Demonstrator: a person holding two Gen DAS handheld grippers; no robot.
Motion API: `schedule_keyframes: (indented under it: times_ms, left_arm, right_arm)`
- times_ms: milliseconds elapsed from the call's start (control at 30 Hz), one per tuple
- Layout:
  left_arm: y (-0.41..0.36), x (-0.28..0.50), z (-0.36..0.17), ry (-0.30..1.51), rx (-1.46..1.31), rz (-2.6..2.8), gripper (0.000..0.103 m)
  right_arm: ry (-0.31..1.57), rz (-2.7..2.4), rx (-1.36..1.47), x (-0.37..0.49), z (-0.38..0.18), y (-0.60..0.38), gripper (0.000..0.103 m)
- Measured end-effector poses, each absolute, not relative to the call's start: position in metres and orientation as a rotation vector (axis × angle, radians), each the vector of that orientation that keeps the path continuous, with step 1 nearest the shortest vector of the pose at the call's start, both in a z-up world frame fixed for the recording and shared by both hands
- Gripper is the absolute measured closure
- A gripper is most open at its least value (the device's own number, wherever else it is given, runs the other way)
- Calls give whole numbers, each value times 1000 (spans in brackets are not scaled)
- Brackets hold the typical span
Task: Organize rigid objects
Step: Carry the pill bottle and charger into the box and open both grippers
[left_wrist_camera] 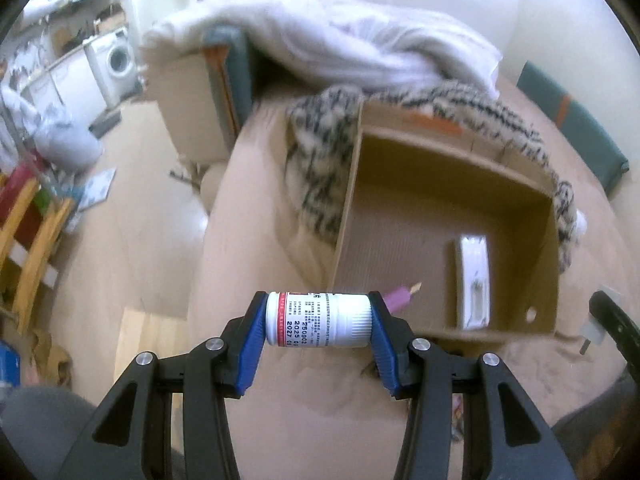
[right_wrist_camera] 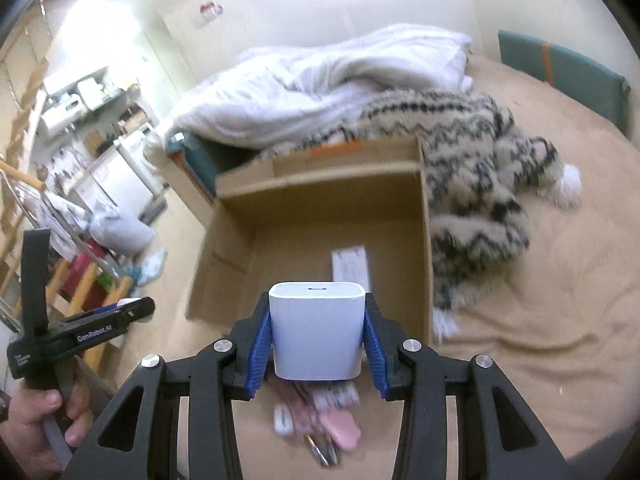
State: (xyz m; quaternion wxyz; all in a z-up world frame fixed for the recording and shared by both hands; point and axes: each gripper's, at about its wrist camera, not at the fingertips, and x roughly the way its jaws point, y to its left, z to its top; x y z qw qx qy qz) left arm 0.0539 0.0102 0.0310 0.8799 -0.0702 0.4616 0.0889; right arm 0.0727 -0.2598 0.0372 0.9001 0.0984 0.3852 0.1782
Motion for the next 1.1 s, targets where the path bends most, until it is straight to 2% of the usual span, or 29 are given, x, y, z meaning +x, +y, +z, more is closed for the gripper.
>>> schedule_keyframes:
  times_ms: [167,333,800,1100]
  left_arm:
    - [-3,80,52,900,-128,152,58]
    - [-17,111,47,905,-116,114,58]
    - [-39,153,-47,1028,-54,79,60]
    - [-44,154,-66,1048,-9,63,60]
  right_arm:
    - [749,378,156,97,51,-247,59]
    - [779,385,132,130,41,-234,59]
    - [1043,340,99,163,-44,-220,59]
    - [1138,301,86,166,-67,-222,59]
